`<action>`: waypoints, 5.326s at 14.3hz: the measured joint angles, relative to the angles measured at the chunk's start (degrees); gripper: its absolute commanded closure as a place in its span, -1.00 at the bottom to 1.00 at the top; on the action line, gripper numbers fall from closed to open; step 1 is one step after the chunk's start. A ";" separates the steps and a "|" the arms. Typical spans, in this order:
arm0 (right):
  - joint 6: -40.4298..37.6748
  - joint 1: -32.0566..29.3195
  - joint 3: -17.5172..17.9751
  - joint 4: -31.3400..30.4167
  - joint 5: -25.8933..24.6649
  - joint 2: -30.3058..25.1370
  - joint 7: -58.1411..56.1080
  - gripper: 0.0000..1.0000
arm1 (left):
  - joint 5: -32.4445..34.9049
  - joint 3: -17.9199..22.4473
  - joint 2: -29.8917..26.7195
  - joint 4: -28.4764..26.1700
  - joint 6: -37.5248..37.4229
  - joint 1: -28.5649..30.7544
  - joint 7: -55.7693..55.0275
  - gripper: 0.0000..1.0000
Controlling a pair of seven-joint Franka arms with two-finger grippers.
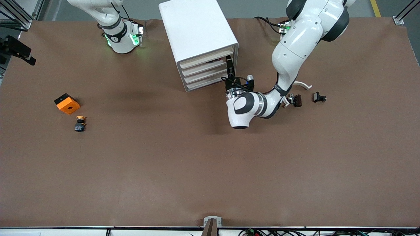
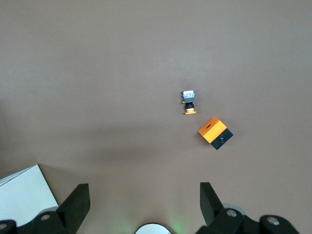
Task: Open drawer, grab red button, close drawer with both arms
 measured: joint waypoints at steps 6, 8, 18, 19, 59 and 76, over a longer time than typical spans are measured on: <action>0.04 0.00 0.00 0.03 0.00 0.00 0.00 -1.00 | 0.66 0.05 0.27 0.20 0.38 -0.43 0.19 0.73; 0.21 0.00 0.00 0.50 0.00 0.00 0.01 -1.00 | 0.66 0.05 0.27 0.23 0.38 -0.43 0.20 0.72; 1.33 0.00 0.24 2.12 0.00 8.27 -0.02 -1.00 | 0.66 0.51 0.27 1.11 0.40 1.69 0.15 0.71; 1.33 0.00 0.24 2.32 0.00 8.47 -0.03 -1.00 | 0.67 0.67 0.27 1.57 0.32 2.94 0.07 0.70; 15.01 47.12 1.23 13.40 9.36 31.24 107.86 -1.00 | -0.23 1.07 0.49 6.36 0.32 15.68 -0.09 -1.00; 27.40 54.90 0.92 13.58 7.82 44.42 121.04 -1.00 | 22.73 0.51 -2.70 10.45 11.08 16.93 49.06 -1.00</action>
